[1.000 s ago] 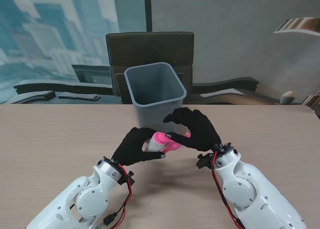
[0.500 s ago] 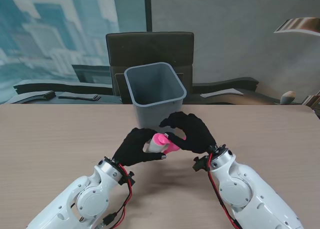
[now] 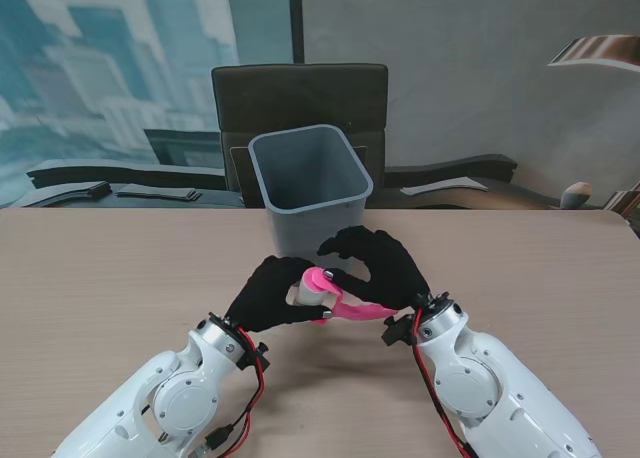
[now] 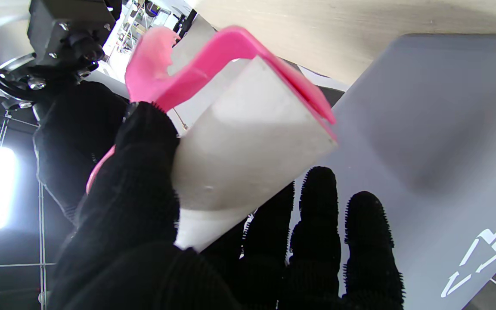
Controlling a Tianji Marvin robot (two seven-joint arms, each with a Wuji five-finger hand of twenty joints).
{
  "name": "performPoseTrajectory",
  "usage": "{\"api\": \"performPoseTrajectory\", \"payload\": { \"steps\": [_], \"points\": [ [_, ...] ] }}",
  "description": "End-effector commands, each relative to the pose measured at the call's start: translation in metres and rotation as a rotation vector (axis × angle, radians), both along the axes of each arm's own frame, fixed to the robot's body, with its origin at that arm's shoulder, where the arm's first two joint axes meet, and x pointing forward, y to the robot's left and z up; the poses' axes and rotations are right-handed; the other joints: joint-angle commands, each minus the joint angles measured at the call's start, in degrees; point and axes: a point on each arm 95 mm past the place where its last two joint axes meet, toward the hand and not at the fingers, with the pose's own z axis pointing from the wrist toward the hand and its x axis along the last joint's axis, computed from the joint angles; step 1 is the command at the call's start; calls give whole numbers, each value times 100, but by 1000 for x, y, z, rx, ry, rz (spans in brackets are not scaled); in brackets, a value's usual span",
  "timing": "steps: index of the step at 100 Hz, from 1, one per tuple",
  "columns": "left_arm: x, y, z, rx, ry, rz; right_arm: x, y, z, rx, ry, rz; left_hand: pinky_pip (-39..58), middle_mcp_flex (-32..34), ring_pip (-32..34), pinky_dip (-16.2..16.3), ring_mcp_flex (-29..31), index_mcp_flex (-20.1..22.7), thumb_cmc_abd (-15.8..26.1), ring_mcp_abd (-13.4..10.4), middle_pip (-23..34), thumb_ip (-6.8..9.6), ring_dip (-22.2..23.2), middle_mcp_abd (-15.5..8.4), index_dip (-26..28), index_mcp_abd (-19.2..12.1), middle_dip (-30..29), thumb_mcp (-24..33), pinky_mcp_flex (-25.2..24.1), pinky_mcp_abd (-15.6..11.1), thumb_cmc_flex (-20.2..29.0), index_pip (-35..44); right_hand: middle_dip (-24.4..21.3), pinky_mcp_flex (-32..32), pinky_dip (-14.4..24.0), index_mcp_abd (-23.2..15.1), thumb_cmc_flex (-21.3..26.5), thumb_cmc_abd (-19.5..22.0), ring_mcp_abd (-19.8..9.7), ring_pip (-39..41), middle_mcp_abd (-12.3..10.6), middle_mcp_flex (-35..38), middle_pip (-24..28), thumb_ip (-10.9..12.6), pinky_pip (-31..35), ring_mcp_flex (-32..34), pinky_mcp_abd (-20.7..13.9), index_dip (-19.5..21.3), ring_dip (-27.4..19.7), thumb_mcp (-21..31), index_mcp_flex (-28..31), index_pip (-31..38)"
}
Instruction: Replace a lint-roller refill
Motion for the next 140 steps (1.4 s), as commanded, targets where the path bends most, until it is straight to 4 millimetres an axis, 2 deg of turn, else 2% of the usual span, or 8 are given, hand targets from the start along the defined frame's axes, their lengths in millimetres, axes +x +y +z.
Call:
{"api": "performPoseTrajectory", "payload": {
  "steps": [1,38,48,71,140],
  "points": [
    [0,-1,1,6,6,-4,-3,3,0,-1,4,7,132,-68,126,-68,-88,395,762,-26,59,280,79,-197,155,-885,151,673,-38,-54,758,651,-11,-8,83,75,-82,220,-70,93,-49,82,44,-153,-42,132,3,47,-6,-163,139,-101],
    [1,-2,1,8,8,-8,-5,3,1,20,7,5,133,-66,126,-71,-86,404,750,-25,57,281,79,-201,158,-886,151,680,-38,-54,761,652,-13,10,85,184,-221,568,-52,130,-42,179,61,-207,-26,195,28,89,3,-584,261,-114],
    [0,-1,1,7,8,-7,-5,3,1,17,6,5,134,-62,126,-72,-84,401,754,-29,58,281,79,-201,155,-888,151,683,-38,-54,761,648,-13,14,86,182,24,421,-57,136,-48,195,67,-169,-23,211,27,93,4,-571,285,-120],
    [0,-2,1,4,7,-11,-4,5,-2,1,17,11,135,-64,127,-74,-80,407,744,-30,57,280,79,-200,154,-881,151,684,-38,-54,757,647,-12,14,85,200,244,212,-71,130,-54,212,67,-93,-22,226,27,98,1,-494,324,-128],
    [0,-4,0,1,17,-20,0,15,-8,-3,54,33,136,-54,119,-77,-73,414,748,-29,51,274,74,-199,156,-884,148,694,-39,-54,753,644,-4,35,79,221,201,42,-82,138,-55,252,67,-63,-22,273,40,108,9,-113,384,-126]
  ]
}}
